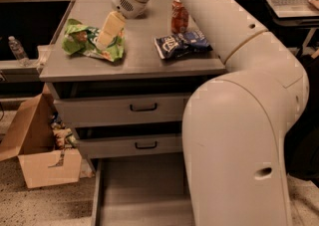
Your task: Place green rice chip bag into bottom drawer
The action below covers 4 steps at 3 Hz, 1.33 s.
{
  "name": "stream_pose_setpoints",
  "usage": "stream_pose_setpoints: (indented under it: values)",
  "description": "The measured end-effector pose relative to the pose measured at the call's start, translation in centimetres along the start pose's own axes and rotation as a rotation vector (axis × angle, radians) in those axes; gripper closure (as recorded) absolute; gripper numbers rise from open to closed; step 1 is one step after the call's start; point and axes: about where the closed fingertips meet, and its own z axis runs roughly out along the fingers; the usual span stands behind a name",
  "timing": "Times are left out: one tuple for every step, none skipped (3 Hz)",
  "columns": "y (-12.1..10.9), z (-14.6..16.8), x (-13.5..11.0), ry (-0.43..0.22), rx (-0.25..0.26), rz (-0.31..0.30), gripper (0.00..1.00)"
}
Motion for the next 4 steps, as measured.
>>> stream_pose_setpoints:
  values:
    - [-1.3,3.7,-1.6,0.032,0.039,0.024,0.0]
    - [-2.2,6.9,-3.3,0.056,0.069,0.032,0.03]
    - [-2.2,8.7,-4.2,0.06,0.068,0.042,0.27]
    - [-1.9,9.9,-4.6,0.054,0.06,0.049,0.49]
